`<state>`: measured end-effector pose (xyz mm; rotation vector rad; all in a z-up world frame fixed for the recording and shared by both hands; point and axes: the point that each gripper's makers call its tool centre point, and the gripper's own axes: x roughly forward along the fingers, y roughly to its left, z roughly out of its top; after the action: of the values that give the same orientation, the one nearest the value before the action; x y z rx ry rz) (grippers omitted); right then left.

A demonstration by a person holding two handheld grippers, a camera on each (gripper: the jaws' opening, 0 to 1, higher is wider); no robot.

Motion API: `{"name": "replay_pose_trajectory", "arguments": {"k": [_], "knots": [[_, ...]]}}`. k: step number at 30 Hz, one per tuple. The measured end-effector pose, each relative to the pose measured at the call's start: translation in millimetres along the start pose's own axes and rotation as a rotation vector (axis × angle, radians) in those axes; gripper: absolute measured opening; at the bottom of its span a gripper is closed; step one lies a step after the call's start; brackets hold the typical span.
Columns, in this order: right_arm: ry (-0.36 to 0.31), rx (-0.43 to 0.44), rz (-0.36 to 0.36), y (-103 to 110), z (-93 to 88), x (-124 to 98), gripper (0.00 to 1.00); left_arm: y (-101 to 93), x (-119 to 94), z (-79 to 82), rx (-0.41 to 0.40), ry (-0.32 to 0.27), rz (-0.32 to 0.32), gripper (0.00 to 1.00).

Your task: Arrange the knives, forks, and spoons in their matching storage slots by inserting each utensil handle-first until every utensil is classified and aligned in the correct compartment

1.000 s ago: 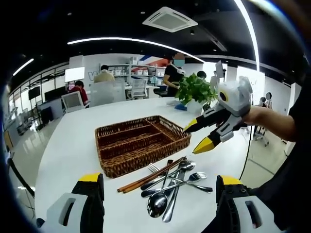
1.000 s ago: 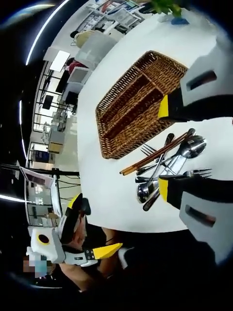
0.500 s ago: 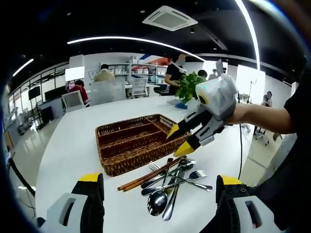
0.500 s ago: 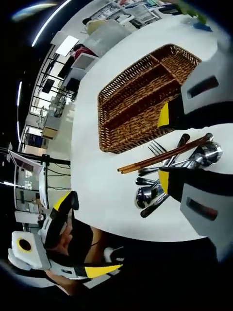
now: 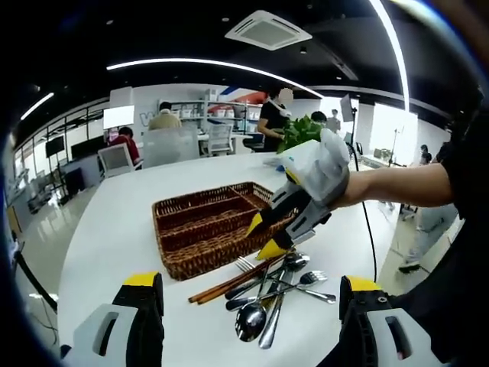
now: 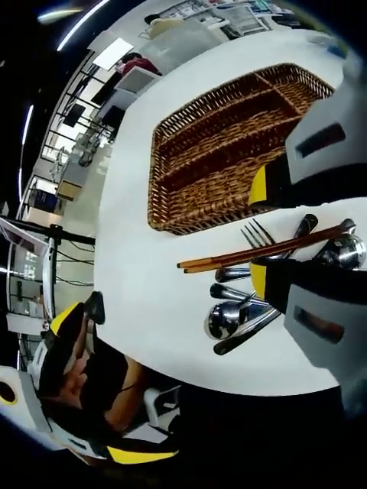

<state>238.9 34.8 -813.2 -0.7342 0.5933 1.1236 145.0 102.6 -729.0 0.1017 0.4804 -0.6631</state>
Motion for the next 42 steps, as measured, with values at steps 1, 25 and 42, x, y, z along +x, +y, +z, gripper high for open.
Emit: {"name": "replay_pose_trajectory", "arguments": {"k": [1, 25, 42], "knots": [[0.002, -0.003, 0.001, 0, 0.2, 1, 0.24, -0.4, 0, 0.3, 0.001, -0.001, -0.001, 1.00], [0.081, -0.135, 0.112, 11, -2.8, 48, 0.17, -2.9, 0, -3.2, 0.006, 0.021, -0.006, 1.00], [0.075, -0.126, 0.140, 13, 3.2, 60, 0.16, -1.3, -1, -8.6, -0.016, 0.020, -0.008, 1.00]]}}
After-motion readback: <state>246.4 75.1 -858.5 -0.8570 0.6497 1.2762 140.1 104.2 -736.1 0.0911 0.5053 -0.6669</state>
